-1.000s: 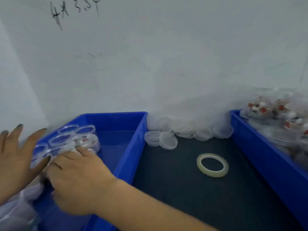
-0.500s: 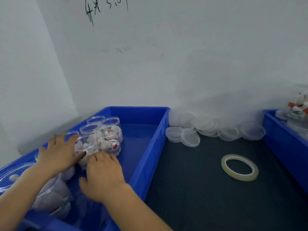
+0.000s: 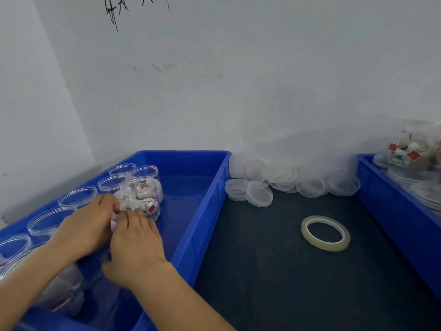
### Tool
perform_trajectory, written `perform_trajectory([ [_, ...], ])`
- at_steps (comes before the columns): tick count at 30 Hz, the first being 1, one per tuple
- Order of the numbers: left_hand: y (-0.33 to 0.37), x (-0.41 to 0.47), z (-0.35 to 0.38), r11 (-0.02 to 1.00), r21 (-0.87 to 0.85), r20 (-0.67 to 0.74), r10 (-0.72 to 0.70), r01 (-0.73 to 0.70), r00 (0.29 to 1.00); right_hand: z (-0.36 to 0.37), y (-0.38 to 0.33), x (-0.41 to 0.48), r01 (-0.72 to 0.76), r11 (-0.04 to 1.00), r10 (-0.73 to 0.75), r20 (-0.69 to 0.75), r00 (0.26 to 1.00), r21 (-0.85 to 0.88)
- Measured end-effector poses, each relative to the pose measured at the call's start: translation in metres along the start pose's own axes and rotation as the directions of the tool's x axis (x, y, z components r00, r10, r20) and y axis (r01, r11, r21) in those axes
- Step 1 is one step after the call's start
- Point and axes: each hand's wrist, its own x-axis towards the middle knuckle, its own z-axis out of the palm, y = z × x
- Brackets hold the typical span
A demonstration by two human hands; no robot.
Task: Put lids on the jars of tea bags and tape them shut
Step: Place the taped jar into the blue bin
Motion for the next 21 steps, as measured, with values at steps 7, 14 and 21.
perform_trajectory([
  [7, 0.017, -0.023, -0.020, 0.919, -0.393, -0.232, -0.137, 0.036, 0.963, -0.006, -0.002, 0.003, -0.006, 0.982, 0.057, -0.272, 0.960, 0.187],
  [14, 0.083, -0.060, -0.058, 0.780, -0.547, -0.610, -0.125, -0.302, 0.782, -0.045, 0.014, -0.035, 0.243, 0.886, 0.107, -0.684, 0.722, 0.395],
  [21, 0.167, -0.070, -0.059, 0.630, -0.663, -0.523, -0.002, -0.406, 0.852, -0.064, 0.079, -0.092, 0.258, 0.860, 0.179, -0.735, 0.654, 0.439],
])
